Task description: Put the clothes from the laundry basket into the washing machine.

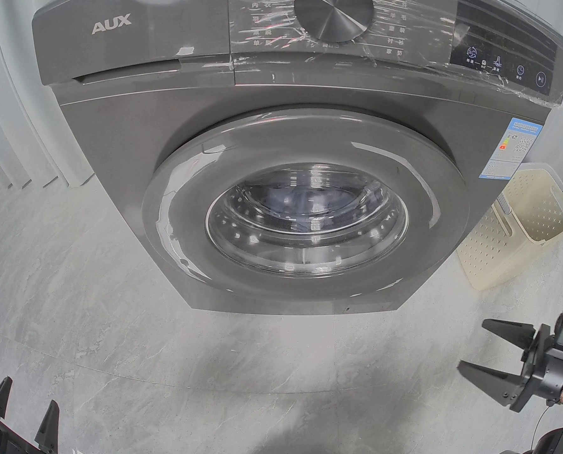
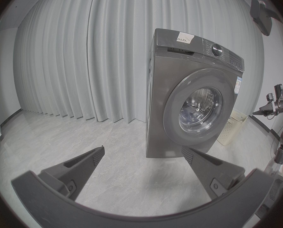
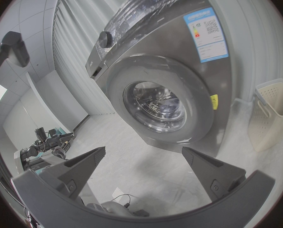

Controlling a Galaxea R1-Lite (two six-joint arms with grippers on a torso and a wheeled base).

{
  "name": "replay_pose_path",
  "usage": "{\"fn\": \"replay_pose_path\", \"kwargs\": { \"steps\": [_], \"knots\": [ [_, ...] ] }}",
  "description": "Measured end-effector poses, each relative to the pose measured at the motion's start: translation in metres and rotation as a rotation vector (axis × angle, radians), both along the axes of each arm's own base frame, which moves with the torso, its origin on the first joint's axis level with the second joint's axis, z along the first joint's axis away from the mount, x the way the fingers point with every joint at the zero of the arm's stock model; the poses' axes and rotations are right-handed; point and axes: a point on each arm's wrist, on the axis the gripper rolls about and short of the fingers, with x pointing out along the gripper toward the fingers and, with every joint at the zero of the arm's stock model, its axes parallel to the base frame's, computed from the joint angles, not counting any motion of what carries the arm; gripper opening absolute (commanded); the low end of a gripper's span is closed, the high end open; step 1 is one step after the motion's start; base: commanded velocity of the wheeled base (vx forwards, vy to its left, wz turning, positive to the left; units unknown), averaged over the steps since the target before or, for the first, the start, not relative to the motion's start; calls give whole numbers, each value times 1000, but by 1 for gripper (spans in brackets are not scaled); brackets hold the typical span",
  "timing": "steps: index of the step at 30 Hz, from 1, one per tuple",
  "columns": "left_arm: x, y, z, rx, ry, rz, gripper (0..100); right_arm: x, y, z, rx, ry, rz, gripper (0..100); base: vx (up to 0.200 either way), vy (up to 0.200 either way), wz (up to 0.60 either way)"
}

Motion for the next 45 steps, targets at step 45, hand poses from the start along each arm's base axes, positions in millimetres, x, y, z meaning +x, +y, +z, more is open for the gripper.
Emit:
{"fn": "replay_pose_path", "kwargs": {
  "steps": [45],
  "knots": [
    [0,0,0,28,-2,-1,100,-110,-67,-66,-214,-204,-659,100,0,0,0]
  ]
}}
